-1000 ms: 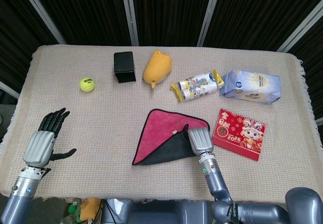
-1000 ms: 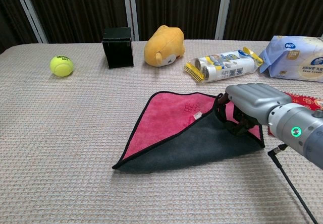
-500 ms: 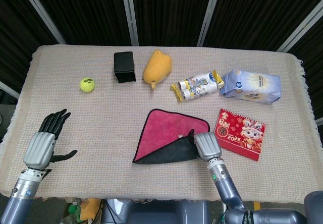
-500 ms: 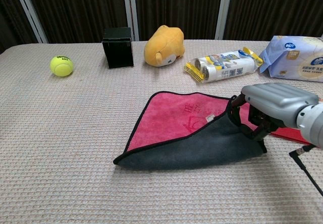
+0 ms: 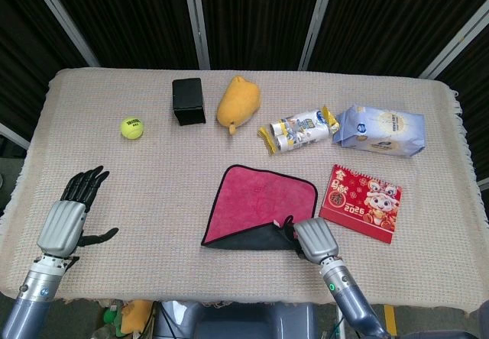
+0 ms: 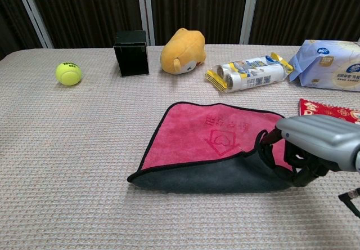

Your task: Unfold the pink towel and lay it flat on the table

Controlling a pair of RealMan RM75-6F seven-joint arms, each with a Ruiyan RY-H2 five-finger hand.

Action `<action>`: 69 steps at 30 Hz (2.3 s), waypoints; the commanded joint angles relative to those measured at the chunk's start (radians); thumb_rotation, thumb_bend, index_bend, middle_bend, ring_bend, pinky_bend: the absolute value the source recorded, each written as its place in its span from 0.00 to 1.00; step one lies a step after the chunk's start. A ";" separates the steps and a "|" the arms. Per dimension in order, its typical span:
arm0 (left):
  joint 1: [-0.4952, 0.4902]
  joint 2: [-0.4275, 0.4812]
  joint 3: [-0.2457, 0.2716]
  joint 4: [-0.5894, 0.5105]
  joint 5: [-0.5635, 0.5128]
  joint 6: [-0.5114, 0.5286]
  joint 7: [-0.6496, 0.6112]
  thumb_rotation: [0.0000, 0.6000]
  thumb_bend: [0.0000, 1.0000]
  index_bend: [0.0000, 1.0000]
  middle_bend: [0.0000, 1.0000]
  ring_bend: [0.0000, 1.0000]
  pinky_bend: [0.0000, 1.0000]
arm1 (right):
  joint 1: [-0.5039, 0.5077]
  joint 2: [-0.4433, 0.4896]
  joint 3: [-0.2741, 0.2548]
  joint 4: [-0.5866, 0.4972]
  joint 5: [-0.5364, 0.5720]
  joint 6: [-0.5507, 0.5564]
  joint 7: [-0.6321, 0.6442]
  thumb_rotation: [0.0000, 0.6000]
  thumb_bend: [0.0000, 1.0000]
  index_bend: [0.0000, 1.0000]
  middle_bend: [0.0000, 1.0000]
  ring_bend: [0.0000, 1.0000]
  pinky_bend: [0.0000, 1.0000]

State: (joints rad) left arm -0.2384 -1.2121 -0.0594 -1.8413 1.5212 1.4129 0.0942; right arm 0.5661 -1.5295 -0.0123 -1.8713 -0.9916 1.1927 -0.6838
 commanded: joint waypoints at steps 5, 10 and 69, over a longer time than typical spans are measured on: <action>0.002 0.003 0.002 -0.002 0.005 0.002 -0.003 1.00 0.05 0.00 0.00 0.00 0.00 | -0.014 0.021 -0.028 -0.026 -0.022 -0.007 -0.002 1.00 0.51 0.77 0.98 1.00 0.80; 0.003 0.005 0.002 -0.003 0.007 0.003 -0.006 1.00 0.05 0.00 0.00 0.00 0.00 | -0.018 0.038 -0.031 -0.041 -0.013 -0.012 -0.001 1.00 0.51 0.77 0.98 1.00 0.80; 0.001 0.003 0.007 0.003 0.010 -0.013 0.002 1.00 0.05 0.00 0.00 0.00 0.00 | -0.093 0.116 -0.068 0.096 -0.212 0.158 0.062 1.00 0.37 0.00 0.66 0.67 0.60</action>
State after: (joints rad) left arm -0.2367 -1.2081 -0.0532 -1.8393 1.5311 1.4010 0.0943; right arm 0.5077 -1.4193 -0.0862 -1.8423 -1.1205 1.2979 -0.7017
